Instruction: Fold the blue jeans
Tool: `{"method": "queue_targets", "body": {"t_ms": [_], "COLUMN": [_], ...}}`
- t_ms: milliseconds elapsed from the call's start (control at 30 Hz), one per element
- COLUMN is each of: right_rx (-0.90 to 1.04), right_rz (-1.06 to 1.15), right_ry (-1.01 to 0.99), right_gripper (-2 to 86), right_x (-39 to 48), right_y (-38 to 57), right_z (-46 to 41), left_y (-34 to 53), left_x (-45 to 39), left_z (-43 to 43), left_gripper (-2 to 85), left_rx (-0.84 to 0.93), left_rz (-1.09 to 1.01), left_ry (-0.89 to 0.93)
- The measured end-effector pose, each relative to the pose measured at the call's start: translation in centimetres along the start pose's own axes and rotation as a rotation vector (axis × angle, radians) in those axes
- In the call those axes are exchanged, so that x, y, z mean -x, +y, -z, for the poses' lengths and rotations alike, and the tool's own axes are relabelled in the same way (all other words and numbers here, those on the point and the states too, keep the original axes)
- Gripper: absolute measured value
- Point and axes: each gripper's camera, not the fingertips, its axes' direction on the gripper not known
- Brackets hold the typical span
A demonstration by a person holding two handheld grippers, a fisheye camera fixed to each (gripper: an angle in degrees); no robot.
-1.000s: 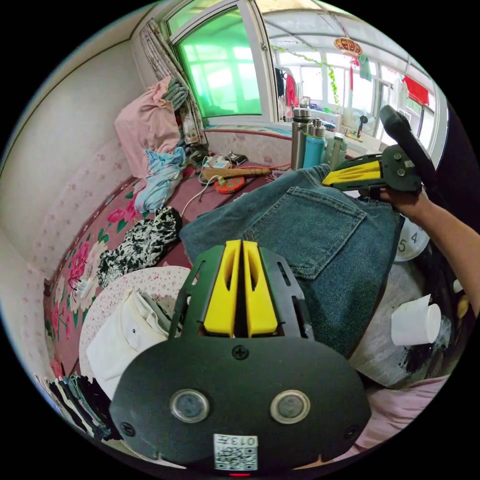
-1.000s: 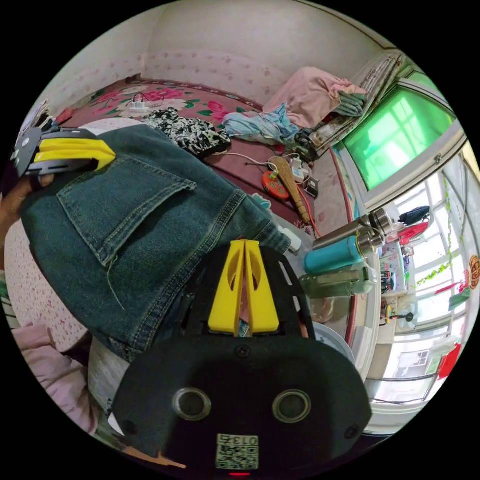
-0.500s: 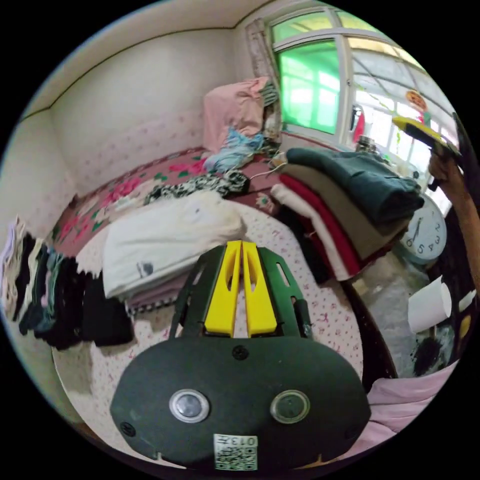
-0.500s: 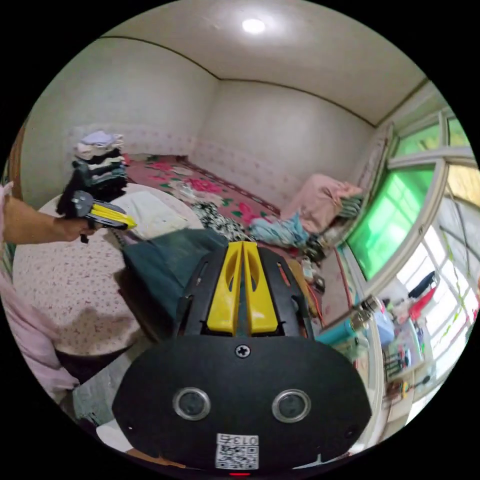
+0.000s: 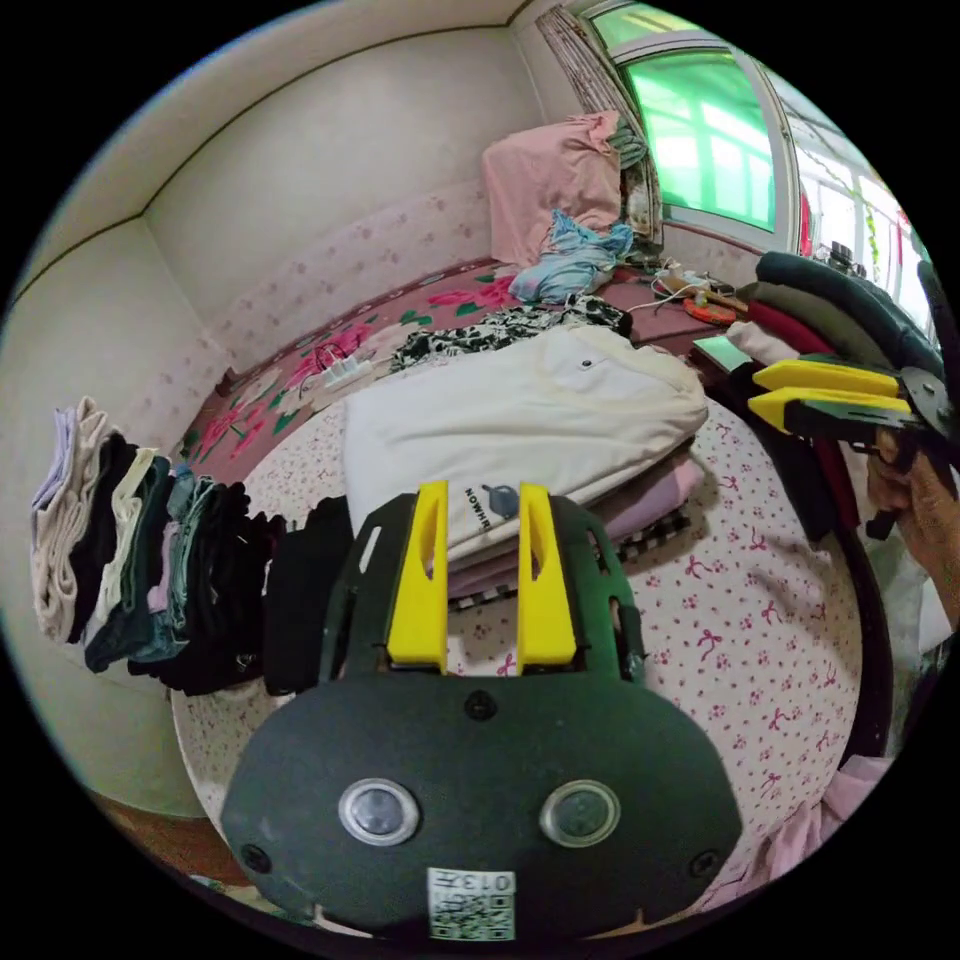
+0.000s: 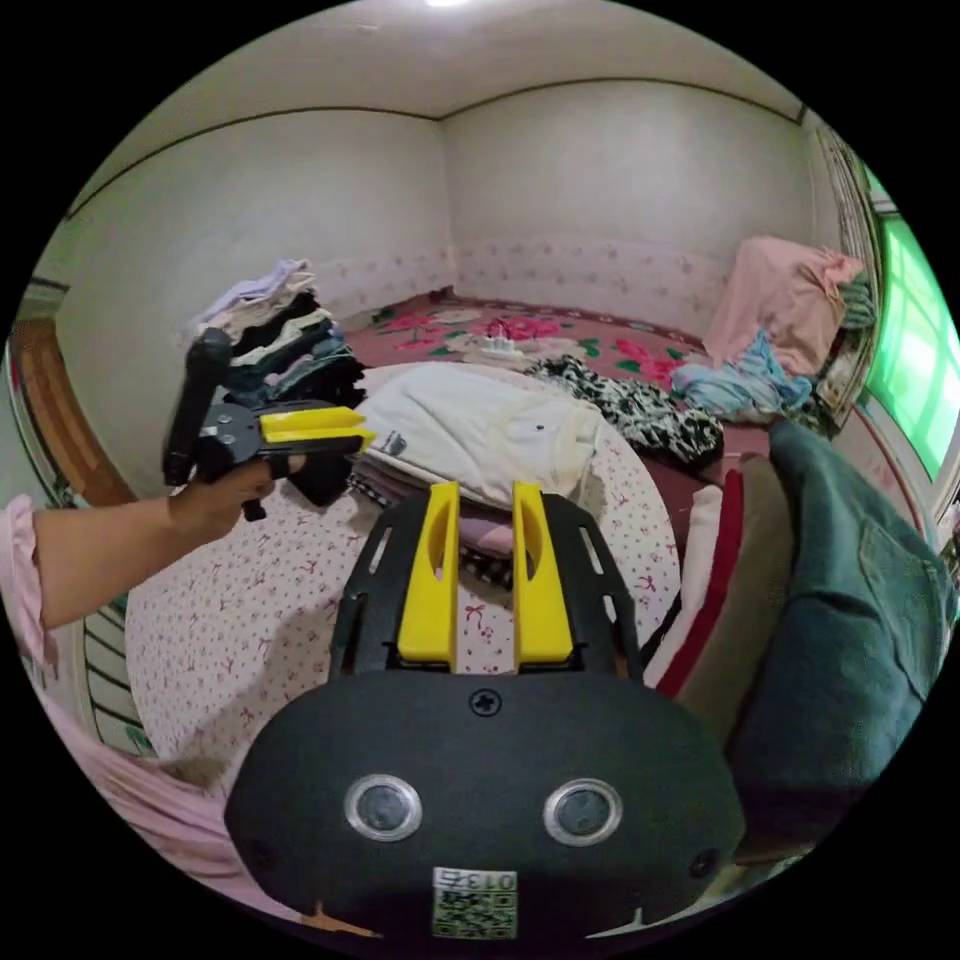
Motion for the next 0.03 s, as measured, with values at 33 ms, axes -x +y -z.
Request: {"method": "queue_targets", "body": {"t_ms": [33], "right_rx": [0.033], "right_rz": [-0.028], "right_ry": [0.026], "right_gripper": [9.5], "right_x": [-0.64], "right_y": [-0.74], "right_z": [-1.80], "left_y": [-0.18], "left_x": [0.70], "left_z": [-0.94], "left_gripper": [11.7], "left_rx": [0.023], "left_rz": [0.001], "left_ry": [0.020]}}
